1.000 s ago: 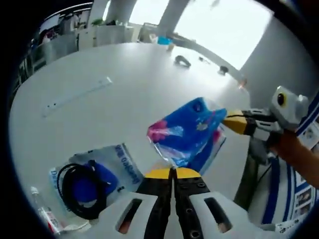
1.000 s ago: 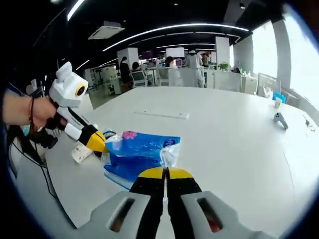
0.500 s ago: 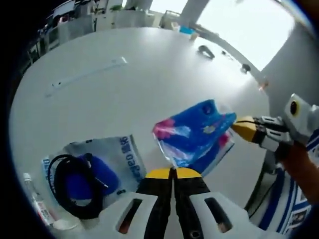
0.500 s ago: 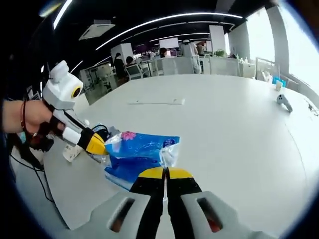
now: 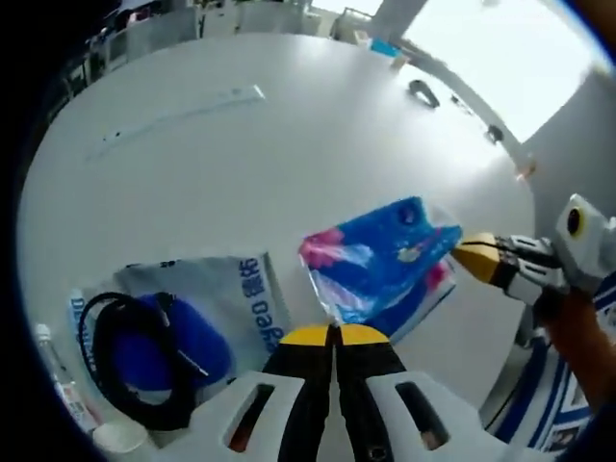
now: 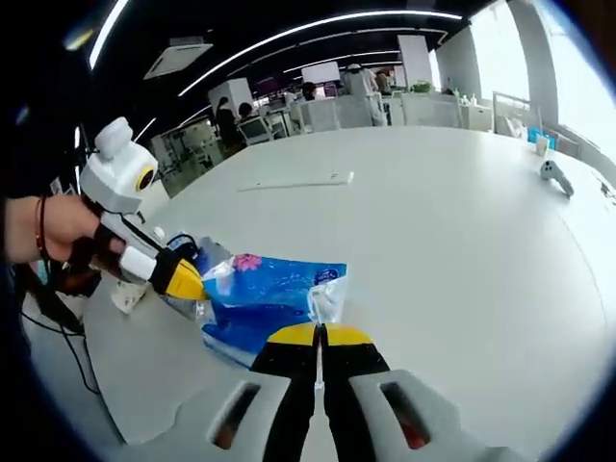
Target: Arrange the tabletop items into an orderly group along one side of the table until the central work area is clear of visible clutter.
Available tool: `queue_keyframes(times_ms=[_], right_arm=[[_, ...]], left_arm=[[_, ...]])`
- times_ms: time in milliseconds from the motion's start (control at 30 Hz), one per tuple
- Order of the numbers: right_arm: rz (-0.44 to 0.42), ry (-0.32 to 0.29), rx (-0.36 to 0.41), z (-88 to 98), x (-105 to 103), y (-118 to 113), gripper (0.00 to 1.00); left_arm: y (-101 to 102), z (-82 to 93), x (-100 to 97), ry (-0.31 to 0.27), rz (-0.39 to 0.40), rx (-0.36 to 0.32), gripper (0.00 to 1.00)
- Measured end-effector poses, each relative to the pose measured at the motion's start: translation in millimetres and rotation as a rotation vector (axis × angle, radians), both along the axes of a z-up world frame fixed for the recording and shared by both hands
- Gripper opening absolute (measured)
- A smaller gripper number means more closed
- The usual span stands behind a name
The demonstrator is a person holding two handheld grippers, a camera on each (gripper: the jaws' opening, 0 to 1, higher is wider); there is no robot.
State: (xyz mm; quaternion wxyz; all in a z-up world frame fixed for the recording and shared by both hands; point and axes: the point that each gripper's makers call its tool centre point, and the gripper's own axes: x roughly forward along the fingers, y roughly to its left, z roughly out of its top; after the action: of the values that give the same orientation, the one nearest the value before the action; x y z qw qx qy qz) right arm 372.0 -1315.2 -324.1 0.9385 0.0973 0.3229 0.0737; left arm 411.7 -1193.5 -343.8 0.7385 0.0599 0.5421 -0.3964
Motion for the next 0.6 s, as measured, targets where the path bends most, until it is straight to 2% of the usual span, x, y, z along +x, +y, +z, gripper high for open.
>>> queue_keyframes(times_ms=[600], right_arm=[[-0.007,0.046,0.015,-19.4,0.3,0.8,0.00]], left_arm=[[2.1,-12.2,2.5,0.029,0.033,0.012,0.00]])
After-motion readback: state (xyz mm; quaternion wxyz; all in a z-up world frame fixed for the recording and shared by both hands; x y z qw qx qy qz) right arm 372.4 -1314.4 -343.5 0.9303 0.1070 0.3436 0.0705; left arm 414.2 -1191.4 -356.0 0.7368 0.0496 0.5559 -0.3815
